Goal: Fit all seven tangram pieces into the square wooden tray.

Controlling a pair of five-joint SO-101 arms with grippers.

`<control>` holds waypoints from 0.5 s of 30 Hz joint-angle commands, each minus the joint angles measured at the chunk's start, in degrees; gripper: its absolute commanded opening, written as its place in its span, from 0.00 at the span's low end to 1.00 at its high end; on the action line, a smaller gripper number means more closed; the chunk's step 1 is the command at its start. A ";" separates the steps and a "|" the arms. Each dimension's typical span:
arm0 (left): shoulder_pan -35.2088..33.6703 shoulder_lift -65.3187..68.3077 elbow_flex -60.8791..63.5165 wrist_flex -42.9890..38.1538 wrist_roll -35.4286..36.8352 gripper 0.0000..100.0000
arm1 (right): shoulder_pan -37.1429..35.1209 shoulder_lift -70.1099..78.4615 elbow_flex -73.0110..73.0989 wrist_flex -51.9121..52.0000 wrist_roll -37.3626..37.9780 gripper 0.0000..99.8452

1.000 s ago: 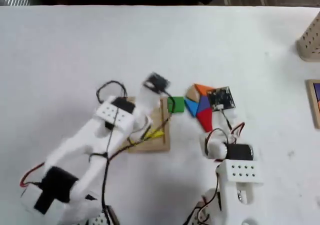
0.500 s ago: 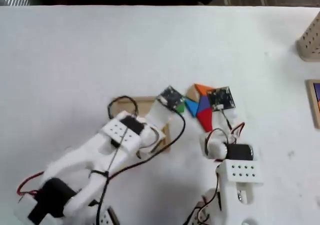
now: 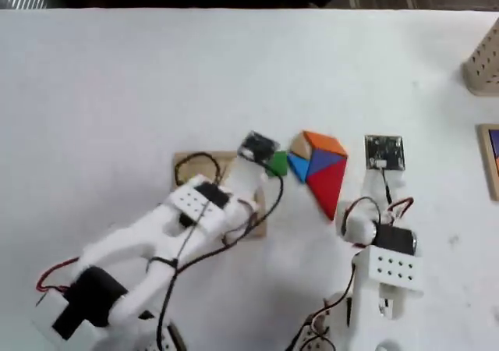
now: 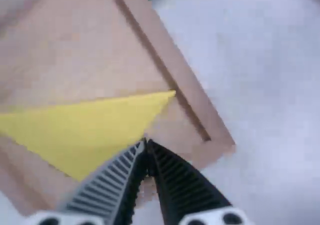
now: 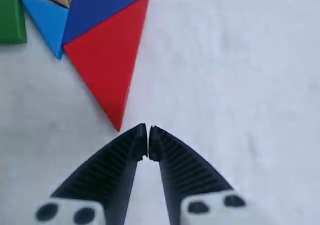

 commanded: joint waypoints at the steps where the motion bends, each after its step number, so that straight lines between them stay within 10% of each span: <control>1: -3.91 -0.22 -1.41 -5.71 0.62 0.02 | 0.66 -0.92 -2.55 -0.48 -0.44 0.02; 15: -7.43 5.67 -10.11 -7.74 0.79 0.02 | 0.66 -0.92 -2.55 -0.48 -0.44 0.02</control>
